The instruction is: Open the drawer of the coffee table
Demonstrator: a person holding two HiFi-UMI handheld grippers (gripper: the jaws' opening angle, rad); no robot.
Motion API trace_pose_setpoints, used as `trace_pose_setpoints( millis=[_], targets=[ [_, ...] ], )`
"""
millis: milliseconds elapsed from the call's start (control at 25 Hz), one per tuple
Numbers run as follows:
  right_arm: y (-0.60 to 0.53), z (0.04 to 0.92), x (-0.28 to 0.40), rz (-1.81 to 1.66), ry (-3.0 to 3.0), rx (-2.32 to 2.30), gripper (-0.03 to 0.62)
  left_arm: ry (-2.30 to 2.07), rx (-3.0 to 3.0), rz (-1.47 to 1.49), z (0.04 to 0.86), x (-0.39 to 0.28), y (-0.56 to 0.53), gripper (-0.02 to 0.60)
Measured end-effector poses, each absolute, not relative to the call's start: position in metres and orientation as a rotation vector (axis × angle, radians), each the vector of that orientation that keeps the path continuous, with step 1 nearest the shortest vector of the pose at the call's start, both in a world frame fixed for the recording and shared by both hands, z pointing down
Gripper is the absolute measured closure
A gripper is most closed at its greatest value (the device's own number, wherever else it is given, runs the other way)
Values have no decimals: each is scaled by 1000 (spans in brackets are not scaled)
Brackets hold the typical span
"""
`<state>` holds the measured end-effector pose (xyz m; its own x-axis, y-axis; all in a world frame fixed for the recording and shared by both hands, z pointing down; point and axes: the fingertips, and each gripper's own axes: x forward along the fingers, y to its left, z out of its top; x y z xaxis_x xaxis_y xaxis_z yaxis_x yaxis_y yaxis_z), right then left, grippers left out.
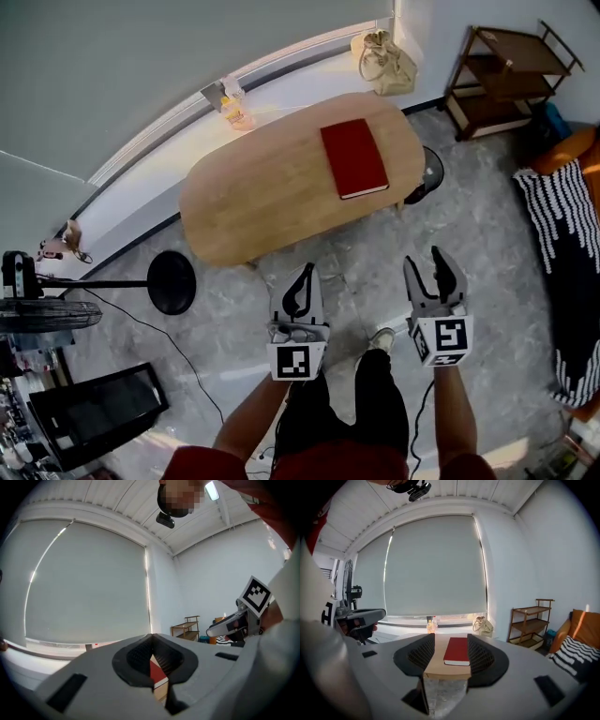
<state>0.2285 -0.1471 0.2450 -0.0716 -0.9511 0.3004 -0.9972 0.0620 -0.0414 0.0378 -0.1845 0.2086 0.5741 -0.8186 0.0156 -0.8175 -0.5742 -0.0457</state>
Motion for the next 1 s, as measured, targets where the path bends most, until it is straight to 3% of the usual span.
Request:
trace_pose_setpoints(
  millis=[360,640,1000],
  targets=[
    [-171,449,199,450,-2123,2061,381,1390,-2795,-115,430,-3,-198,574],
    [-191,603,179,302,-2188,1992,381,1382,-2789,-94,600,-12,-213,574],
    [-214,739,138,37,-2216,1719,381,1371,-2729,48,714,-22,-238,574]
  ],
)
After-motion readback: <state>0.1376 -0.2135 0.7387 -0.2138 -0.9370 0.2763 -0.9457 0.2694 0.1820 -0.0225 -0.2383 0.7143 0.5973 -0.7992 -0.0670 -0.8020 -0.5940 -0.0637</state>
